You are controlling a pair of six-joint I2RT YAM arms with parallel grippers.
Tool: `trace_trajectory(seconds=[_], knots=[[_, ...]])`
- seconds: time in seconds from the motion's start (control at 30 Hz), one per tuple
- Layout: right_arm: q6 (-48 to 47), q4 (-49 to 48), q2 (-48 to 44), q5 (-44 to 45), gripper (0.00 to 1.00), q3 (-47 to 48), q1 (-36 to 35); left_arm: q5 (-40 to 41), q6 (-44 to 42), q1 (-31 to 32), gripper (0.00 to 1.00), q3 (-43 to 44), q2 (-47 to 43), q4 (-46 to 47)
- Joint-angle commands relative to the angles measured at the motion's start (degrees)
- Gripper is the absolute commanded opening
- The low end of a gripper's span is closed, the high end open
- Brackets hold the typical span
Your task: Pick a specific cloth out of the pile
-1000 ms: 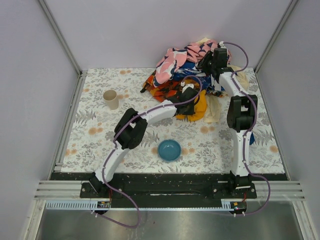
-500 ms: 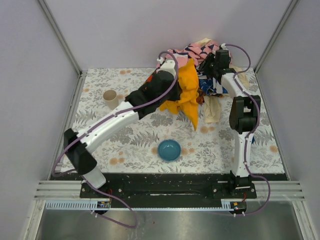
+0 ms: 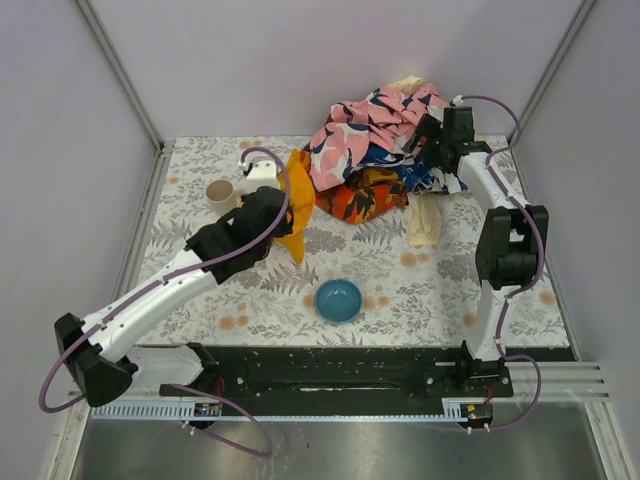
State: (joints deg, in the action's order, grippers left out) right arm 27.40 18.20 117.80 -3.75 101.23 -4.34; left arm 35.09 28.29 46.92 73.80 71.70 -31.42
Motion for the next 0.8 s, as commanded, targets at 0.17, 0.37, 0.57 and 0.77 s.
trace_trajectory(seconds=[0.17,0.37,0.57,0.77], knots=[[-7.4,11.1,-22.0,11.0,0.99,-10.5,0.9,2.4,14.0,-9.5,0.04,-21.0,-18.2,-5.1],[-6.5,10.0,-36.1,11.9,0.99,-22.0,0.9,-7.1,17.6,-19.9,0.09,-29.8,-16.1,-3.6],[-2.4,7.5,-46.7,14.7,0.99,-35.3,0.9,-7.2,19.1,-21.8,0.98,-28.4,-10.4,-7.0],[2.5,3.3,-57.7,16.0,0.99,-48.3,0.9,-6.8,19.2,-21.8,0.99,-24.7,-17.2,-10.9]])
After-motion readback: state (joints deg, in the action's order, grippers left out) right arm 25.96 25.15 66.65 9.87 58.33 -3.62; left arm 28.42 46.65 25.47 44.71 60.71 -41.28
